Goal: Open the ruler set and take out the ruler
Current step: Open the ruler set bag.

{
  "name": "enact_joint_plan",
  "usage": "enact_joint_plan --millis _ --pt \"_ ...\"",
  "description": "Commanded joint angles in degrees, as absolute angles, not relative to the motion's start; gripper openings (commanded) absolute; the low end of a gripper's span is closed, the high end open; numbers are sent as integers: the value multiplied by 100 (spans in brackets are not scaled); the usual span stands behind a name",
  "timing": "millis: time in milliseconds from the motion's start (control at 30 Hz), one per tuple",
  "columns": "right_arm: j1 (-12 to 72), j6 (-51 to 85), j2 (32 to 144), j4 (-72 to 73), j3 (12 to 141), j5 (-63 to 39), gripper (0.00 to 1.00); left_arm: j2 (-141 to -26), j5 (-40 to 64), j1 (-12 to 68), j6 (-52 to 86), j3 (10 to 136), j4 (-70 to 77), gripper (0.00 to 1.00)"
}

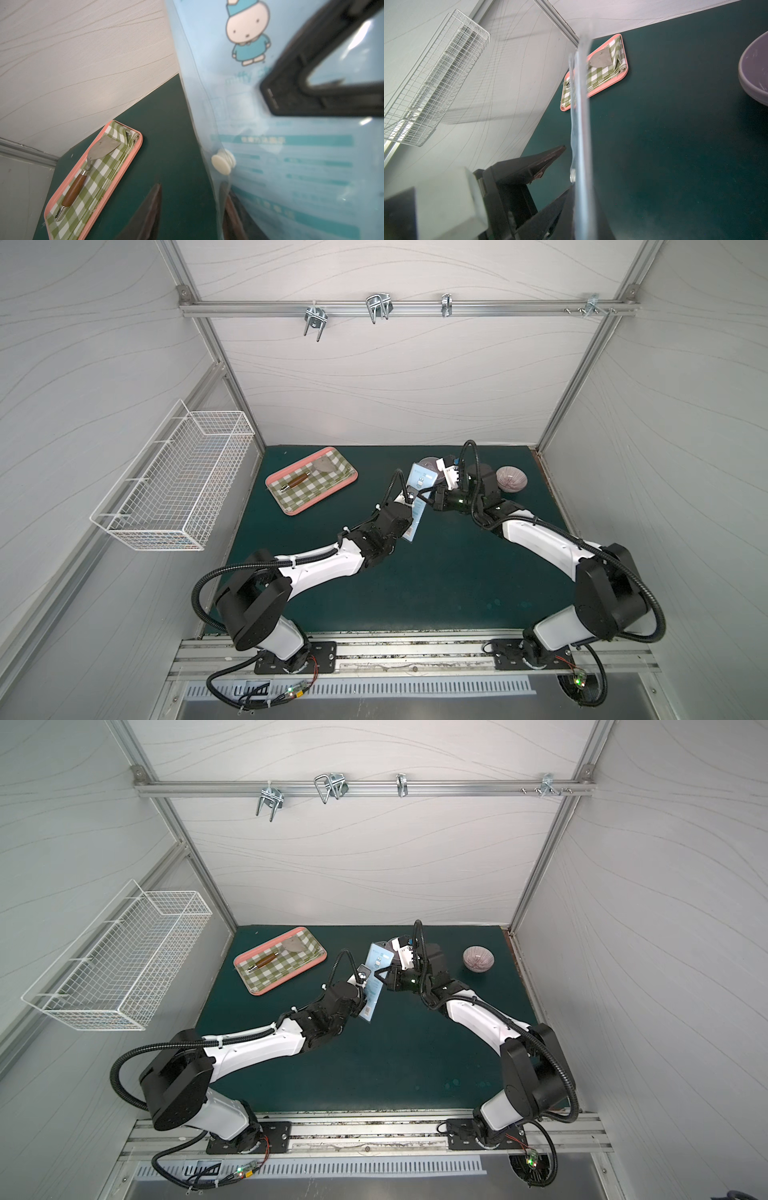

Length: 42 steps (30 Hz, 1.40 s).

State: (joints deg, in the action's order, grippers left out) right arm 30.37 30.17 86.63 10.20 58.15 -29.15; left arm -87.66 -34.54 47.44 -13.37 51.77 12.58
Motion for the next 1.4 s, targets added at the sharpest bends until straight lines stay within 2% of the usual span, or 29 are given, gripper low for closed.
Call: enact_joint_plan --millis 0,233,467,1000,1133,1367 --pt "3165 3017 8675 875 6001 -3277 0 -8851 -3581 4772 -1494 5484 1758 46" --pt "3255 2938 8715 674 6056 -3330 0 -8860 -3721 4772 -1591 5485 1854 45" --pt "3336 2849 8771 515 6073 -3335 0 -8842 -3804 4772 -1609 5449 1907 39" --pt "3333 2734 8699 348 5995 -3159 0 -8540 -3693 4775 -1358 5163 1978 3" --pt "3277 2742 8675 358 5977 -3148 0 -8325 -3576 4772 -1195 5051 1906 0" --pt "3145 2712 8605 325 5941 -3171 0 -8039 -3356 4733 -853 4948 1565 0"
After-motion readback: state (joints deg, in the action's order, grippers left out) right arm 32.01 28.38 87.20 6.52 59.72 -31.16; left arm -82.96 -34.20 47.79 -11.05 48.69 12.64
